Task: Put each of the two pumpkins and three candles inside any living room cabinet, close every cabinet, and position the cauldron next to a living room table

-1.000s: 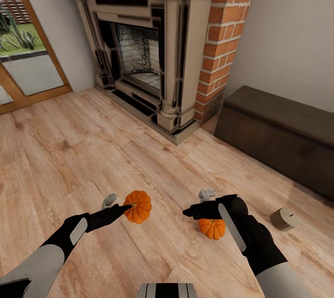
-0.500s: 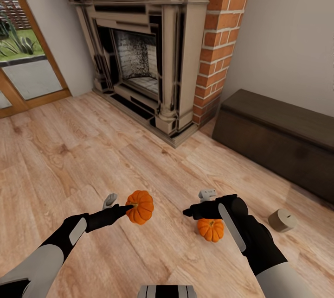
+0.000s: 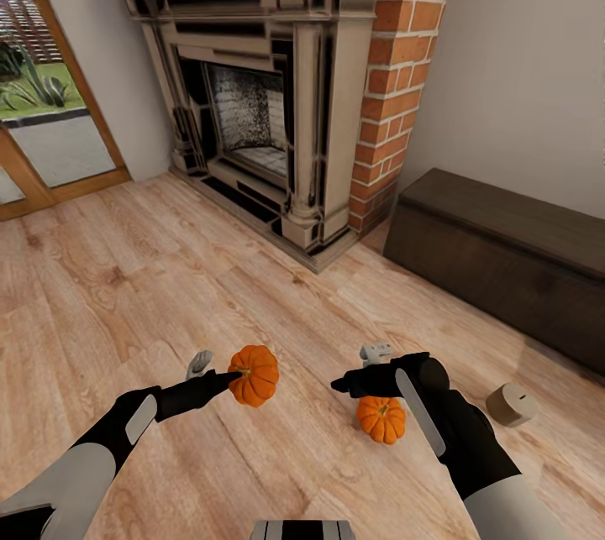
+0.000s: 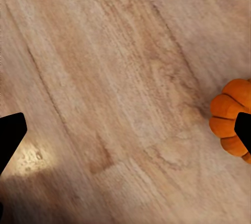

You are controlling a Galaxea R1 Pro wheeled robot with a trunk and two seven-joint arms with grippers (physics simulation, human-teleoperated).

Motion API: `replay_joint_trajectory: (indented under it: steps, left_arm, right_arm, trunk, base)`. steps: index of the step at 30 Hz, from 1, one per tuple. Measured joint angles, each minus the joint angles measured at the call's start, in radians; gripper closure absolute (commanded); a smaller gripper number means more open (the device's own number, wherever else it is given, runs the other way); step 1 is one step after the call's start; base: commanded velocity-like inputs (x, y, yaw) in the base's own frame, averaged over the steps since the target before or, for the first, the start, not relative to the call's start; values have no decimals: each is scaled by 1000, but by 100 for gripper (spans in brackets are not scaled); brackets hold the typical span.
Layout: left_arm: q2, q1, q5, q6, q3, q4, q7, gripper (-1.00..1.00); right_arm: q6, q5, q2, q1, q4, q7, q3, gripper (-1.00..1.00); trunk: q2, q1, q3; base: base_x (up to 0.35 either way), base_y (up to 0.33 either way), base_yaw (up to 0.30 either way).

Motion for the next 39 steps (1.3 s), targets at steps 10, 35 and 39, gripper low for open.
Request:
replay_joint_trajectory:
  steps: [10, 35, 39]
  left_arm:
    - [1, 0, 0, 0, 0, 0, 0, 100]
    - [1, 0, 0, 1, 2, 0, 0, 100]
    - [1, 0, 0, 1, 1, 1, 0, 100]
  right_arm:
    - [0, 0, 0, 0, 0, 0, 1, -100]
    - [0, -1, 0, 0, 1, 0, 1, -100]
    - [0, -1, 0, 0, 1, 0, 0, -100]
  trunk:
    - [0, 0, 16]
    - [0, 0, 54]
    - [0, 0, 59]
  base:
    - [0, 0, -84]
    - [8, 109, -172]
    - [18, 115, -172]
